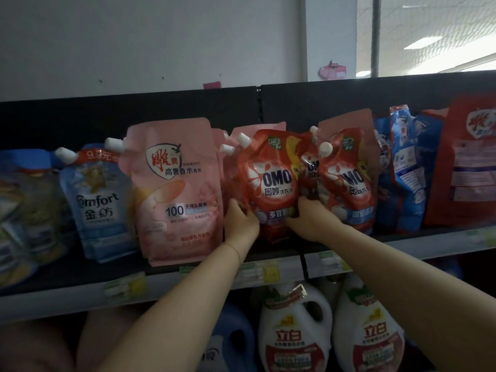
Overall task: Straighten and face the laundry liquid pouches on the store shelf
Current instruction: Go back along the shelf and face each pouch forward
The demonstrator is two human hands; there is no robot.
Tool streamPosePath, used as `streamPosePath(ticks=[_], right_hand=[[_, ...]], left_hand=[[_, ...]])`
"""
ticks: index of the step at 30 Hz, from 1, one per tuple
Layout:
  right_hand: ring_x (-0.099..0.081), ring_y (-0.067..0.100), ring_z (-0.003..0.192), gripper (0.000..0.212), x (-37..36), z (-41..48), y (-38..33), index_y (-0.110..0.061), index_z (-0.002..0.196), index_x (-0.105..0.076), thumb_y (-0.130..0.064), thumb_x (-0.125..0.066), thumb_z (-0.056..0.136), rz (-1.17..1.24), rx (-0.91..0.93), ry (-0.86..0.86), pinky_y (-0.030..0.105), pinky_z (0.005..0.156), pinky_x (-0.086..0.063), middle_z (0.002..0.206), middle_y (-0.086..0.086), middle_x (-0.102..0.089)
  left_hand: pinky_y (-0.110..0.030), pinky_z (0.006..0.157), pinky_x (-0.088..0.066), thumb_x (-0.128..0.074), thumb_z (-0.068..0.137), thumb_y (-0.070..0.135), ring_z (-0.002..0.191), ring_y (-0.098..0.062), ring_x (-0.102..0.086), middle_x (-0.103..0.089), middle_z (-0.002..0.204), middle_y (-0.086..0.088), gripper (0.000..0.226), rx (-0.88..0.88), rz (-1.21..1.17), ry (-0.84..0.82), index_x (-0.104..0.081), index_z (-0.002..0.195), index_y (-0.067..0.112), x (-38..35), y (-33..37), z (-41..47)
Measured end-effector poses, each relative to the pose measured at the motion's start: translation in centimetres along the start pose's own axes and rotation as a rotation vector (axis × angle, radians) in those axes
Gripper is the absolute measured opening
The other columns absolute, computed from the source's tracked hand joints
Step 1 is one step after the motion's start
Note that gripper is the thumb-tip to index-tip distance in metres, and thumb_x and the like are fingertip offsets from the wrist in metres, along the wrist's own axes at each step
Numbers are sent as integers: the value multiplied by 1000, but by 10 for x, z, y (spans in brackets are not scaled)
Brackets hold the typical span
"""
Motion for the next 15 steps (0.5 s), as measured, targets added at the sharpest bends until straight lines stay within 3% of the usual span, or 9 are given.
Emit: streamPosePath(ticks=[3,7,9,12,15], right_hand=[[-61,25,84,30,3,-8,1,-16,100,-54,-43,-54,88,-103,55,186,34,66,-48,91,2,-61],[-53,20,63,27,19,-19,11,-16,78,-59,-40,-51,90,-212,75,324,28,54,-39,69,-3,-55],[-49,18,57,28,26,-22,20,-16,74,-58,-37,-51,90,-258,65,357,27,50,-35,62,-4,-50],[-49,19,57,27,34,-29,37,-18,73,-57,-38,-50,89,-272,30,383,27,51,-35,60,-5,-49],[-54,20,61,27,37,-38,47,-21,70,-52,-40,-50,89,-266,39,419,28,55,-38,66,-4,-53]], left_hand=[[-23,68,-38,-63,84,16,92,-20,-52,-49,102,-2,32,-60,77,41,-40,106,10,2,8,-7],[-31,75,-40,-59,83,21,96,-22,-50,-46,104,-1,21,-198,313,150,-46,98,13,-7,12,-18],[-36,76,-46,-59,83,21,94,-22,-52,-46,99,1,17,-284,302,84,-45,91,16,-20,13,-26],[-31,66,-38,-58,87,24,87,-19,-50,-45,93,4,17,-382,282,-43,-42,89,19,-41,17,-38],[-31,69,-39,-62,86,35,91,-17,-50,-47,100,2,27,-433,257,-192,-44,96,18,-61,25,-44]])
Point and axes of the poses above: each hand's wrist, its own z-axis towards the middle knuckle, its own x-axis out of the back of the hand, y = z × x, the point moved 2 cm from there along z, towards the middle knuckle
